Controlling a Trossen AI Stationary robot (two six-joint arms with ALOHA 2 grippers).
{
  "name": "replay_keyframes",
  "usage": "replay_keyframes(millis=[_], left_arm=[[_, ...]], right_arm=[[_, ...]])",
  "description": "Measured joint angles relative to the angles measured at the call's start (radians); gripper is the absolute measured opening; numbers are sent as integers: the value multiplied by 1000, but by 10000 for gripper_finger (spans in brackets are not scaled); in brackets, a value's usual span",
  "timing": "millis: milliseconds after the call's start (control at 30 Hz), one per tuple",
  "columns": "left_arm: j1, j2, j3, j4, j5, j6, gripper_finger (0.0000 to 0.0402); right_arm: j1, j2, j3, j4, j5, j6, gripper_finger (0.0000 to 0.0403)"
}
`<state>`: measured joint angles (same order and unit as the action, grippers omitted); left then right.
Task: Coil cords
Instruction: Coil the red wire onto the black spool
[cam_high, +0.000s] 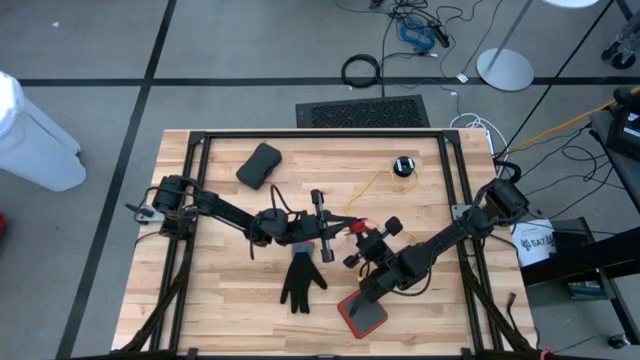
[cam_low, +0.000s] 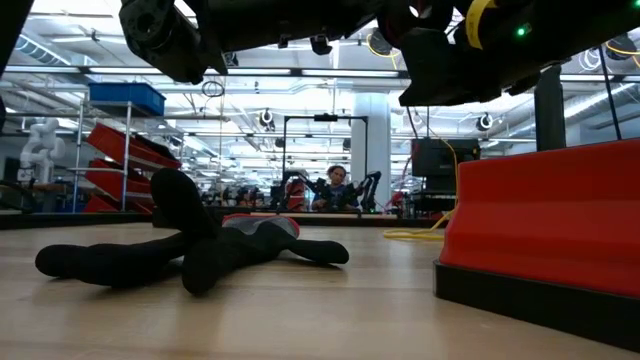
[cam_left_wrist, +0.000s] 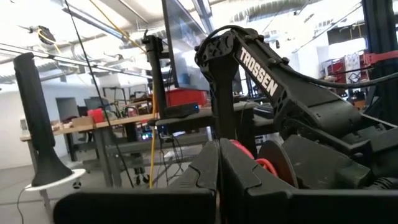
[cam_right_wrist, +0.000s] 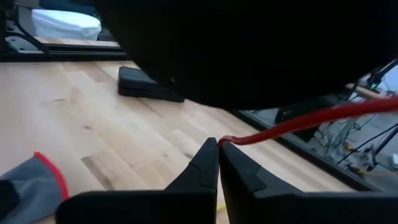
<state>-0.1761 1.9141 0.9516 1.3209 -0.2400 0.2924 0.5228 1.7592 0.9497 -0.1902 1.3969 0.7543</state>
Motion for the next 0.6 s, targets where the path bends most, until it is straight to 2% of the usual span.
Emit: replay_keyframes(millis=[400,600], left_arm=[[-8,0,0,-17,0,0,6],[3,-2,0,-33,0,1,6]], right_arm=[[-12,0,0,17,22,-11,0],[-12,0,0,175,-8,-125,0]])
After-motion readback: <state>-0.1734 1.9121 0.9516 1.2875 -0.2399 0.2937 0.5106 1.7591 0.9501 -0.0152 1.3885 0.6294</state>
